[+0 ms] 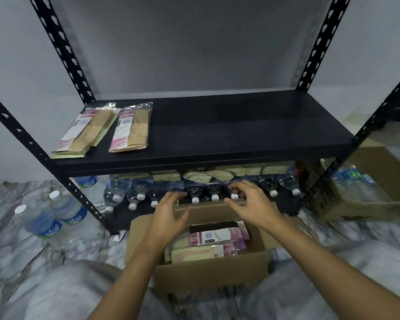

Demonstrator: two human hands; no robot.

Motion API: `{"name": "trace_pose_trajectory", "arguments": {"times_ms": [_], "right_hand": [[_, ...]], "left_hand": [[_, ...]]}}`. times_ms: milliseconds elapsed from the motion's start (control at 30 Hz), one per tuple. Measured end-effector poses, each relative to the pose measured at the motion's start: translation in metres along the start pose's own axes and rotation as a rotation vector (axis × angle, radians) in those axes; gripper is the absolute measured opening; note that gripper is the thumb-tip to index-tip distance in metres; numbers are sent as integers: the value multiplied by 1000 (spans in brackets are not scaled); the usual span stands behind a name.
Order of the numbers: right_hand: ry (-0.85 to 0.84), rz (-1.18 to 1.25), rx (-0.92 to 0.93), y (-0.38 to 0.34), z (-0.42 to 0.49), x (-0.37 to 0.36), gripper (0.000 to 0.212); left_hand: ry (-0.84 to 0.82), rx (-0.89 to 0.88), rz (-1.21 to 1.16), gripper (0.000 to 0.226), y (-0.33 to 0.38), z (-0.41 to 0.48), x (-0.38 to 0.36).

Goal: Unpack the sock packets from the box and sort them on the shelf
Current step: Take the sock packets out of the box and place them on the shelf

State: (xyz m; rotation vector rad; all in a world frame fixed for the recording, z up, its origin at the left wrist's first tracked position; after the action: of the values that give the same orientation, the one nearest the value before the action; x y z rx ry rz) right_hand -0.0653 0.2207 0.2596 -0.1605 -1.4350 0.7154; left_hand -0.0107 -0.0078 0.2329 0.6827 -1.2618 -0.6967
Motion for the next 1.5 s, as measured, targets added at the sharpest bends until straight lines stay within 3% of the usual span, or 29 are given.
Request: {"name": "trace_pose_trajectory", "arguments": {"times_ms": [367, 767, 1133, 1500], "right_hand": [[-325, -166, -94, 86, -20, -113, 38], [-459, -337, -165, 144, -13, -186, 42], [-643, -608, 46, 171, -5, -249, 50], [-618, -589, 172, 174, 7, -256, 48]], "left_hand": [[-302, 231, 53, 41, -95, -13, -93], [-494, 315, 168, 41, -164, 9, -162], [-455, 477, 134, 49, -226, -3, -181], [-358, 475, 79, 46, -234, 5, -164]]}}
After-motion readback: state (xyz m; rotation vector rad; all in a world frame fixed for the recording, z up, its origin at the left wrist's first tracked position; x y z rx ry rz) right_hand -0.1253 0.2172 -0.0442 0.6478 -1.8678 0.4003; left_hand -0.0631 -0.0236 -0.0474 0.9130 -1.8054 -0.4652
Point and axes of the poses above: each hand's wrist, its own z-axis towards the middle knuckle, its own x-axis out of the back of the hand, y = z × x, the point moved 6 cm from there along z, towards the middle knuckle, and after that the axes turned 8 degrees about -z, right-handed, at the moved point
